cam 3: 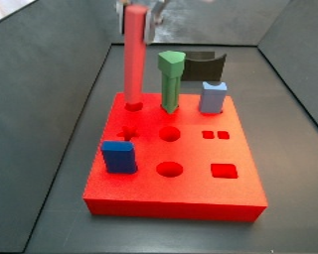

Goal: Pick up the hexagon object. Move up. Place the hexagon object on the fixture. Regrasp the hexagon object. Move to above the board. Insert the hexagon object.
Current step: Insert the hexagon object.

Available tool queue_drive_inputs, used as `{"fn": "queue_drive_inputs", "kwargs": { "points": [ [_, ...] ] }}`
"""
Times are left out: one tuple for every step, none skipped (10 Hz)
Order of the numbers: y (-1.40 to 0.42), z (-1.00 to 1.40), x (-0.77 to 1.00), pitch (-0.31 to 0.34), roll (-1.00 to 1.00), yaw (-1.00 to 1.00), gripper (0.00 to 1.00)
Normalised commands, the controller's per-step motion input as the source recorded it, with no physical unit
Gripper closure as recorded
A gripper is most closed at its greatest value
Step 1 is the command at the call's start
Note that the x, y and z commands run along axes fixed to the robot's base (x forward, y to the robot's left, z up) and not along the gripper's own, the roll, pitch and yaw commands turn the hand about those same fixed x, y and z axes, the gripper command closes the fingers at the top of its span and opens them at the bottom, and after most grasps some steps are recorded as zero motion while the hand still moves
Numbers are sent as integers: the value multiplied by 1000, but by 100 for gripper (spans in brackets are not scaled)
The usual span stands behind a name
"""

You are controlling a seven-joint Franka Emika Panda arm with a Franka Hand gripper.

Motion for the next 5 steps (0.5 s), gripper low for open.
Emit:
{"fn": "queue_drive_inputs", "kwargs": {
  "points": [
    [154, -346, 0, 27, -409, 0, 100],
    [117, -74, -11, 0, -246, 0, 100],
    [86, 46, -66, -6, -40, -26, 100],
    [86, 0, -140, -7, -1, 0, 100],
    [0, -71, -149, -49, 0, 0, 100]
  ]
}}
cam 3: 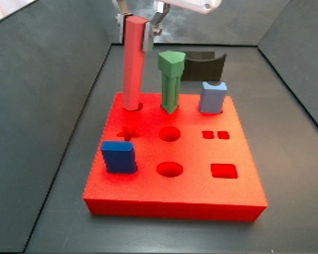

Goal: Pick up the hexagon object. Move up. Place the hexagon object on the fixture. Regrasp the hexagon object. Move to above the board. Insert the hexagon object.
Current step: Insert the hexagon object.

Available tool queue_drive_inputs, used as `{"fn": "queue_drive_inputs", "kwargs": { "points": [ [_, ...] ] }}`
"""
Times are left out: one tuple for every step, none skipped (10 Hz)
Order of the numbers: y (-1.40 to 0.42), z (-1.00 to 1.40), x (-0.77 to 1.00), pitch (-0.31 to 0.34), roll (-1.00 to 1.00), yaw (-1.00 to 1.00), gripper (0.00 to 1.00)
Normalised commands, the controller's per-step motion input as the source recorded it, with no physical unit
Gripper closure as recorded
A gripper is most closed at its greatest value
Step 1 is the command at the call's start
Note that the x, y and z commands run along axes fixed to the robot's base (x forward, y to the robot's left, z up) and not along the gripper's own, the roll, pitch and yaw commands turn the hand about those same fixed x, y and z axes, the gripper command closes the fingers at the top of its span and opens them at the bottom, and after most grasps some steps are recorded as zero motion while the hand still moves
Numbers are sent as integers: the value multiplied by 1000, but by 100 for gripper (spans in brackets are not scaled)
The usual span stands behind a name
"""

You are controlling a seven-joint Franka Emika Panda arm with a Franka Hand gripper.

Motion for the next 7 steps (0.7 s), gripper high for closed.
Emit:
{"fn": "queue_drive_inputs", "kwargs": {
  "points": [
    [0, -163, -94, -157, 0, 0, 100],
    [0, -111, -54, -201, 0, 0, 100],
    [-40, 0, 0, -276, 63, -34, 100],
    [-129, 0, -100, -484, 177, -46, 100],
    [-149, 0, -91, -500, 271, -34, 100],
    [-60, -54, -240, -356, 346, 0, 100],
    [0, -114, -229, -180, 244, 0, 100]
  ]
}}
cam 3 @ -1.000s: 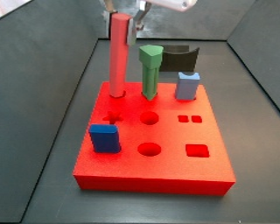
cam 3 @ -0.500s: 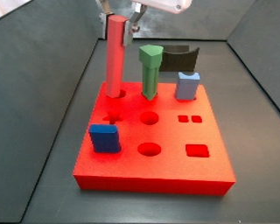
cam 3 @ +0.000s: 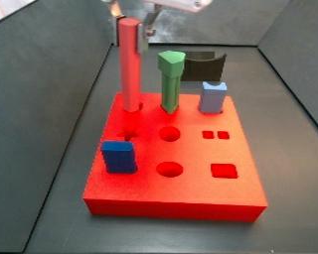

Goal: Pick up the hexagon object. Move up. Place the hexagon object on the fixture. Regrasp the hexagon object. Move to above the board. Insert the hexagon object.
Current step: Insert the hexagon object.

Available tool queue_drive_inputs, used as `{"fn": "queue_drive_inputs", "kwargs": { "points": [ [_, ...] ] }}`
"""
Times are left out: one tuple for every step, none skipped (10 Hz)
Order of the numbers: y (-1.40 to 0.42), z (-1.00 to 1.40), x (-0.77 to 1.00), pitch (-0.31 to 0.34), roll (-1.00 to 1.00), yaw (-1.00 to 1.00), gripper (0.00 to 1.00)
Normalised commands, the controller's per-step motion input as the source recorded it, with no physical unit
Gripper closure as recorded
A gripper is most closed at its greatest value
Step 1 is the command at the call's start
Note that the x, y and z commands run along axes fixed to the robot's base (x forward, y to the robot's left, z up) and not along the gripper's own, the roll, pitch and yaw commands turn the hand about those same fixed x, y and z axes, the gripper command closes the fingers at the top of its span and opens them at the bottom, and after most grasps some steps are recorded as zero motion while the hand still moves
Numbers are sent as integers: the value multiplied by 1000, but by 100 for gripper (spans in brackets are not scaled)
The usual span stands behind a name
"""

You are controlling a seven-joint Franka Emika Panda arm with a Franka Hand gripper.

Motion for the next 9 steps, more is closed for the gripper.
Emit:
{"fn": "queue_drive_inputs", "kwargs": {
  "points": [
    [43, -131, -177, -133, 179, 29, 100],
    [80, -129, 0, -64, 43, 0, 100],
    [0, -111, 0, -19, 0, -149, 100],
    [0, -91, 149, 0, -37, -234, 100],
    [0, -80, 251, -4, -31, -291, 100],
    [0, -103, 229, -19, -46, -251, 100],
    [0, -71, 266, -29, -63, -277, 100],
    [0, -83, 200, 0, -30, -226, 100],
    [0, -191, 0, 0, 0, -26, 100]
  ]
}}
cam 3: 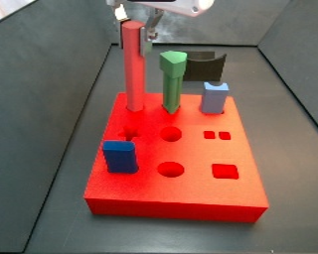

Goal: Pick up the hexagon object. Move up. Place the hexagon object on the fixture. Regrasp the hexagon object. Move to above the board. Insert the hexagon object.
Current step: Insert the hexagon object.

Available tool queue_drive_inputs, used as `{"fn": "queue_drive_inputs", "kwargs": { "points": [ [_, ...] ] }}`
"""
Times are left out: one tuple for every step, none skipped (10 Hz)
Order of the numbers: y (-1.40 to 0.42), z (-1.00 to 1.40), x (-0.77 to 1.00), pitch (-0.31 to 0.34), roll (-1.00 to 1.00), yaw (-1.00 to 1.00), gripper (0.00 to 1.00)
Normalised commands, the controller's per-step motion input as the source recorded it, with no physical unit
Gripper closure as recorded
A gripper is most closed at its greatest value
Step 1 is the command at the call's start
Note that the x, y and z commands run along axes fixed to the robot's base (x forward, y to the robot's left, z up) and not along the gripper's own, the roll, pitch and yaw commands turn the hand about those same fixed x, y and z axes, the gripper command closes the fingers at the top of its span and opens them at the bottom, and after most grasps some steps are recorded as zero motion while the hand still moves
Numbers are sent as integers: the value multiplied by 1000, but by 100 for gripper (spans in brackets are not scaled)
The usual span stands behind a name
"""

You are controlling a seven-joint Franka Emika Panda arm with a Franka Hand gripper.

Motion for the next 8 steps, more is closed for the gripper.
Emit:
{"fn": "queue_drive_inputs", "kwargs": {
  "points": [
    [0, -266, 0, -4, 0, 0, 100],
    [0, -271, 0, 0, 0, 0, 100],
    [0, -351, 0, -4, 0, 0, 100],
    [0, -391, 0, 0, 0, 0, 100],
    [0, -240, 0, 0, 0, 0, 100],
    [0, -3, 0, -6, 0, 0, 100],
    [0, 0, -9, -51, 0, 0, 100],
    [0, 0, 0, 0, 0, 0, 100]
  ]
}}
